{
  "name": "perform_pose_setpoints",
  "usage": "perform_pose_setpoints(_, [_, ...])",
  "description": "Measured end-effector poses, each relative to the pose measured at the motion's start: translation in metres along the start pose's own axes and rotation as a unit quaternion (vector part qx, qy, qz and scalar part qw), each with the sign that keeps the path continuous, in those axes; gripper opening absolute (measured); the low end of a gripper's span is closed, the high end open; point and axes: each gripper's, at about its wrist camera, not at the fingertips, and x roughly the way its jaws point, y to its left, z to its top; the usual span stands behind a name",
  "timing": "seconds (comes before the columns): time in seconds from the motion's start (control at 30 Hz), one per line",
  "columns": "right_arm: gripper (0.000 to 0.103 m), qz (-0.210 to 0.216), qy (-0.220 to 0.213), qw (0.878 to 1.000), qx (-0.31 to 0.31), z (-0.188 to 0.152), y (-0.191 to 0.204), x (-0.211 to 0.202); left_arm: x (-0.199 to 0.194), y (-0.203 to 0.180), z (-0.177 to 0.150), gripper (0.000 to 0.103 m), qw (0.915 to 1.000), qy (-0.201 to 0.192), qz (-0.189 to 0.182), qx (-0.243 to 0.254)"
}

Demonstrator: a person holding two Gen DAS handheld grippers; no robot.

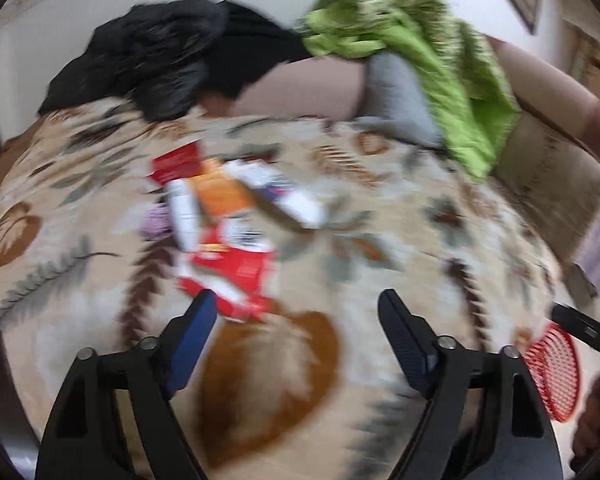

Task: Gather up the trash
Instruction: 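Move both open grippers back over the trash on the bed, then grasp the red box with the left gripper while the right grasps the white-and-blue box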

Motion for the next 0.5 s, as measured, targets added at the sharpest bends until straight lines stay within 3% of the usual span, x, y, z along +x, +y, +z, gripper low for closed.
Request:
perform_pose_setpoints(0.17, [0.07, -0.004, 0.016, 1.0, -0.009, 0.003, 0.005, 0.018, 0.053, 0.034, 0.02, 0.085, 0.9972, 0.061, 0.037, 0.021])
perform_pose_setpoints(0.37, [0.07, -0.017, 0.025, 1.0, -0.008, 0.005, -0.006, 0.027, 0.111, 0.03, 0.026, 0.085, 0.9885, 0.118, 0.049, 0.081])
perform_pose_setpoints(0.5, [0.07, -0.025, 0.031, 0.999, -0.004, 0.005, -0.015, 0.033, 0.125, 0.021, 0.022, 0.089, 0.9869, 0.109, 0.067, 0.098])
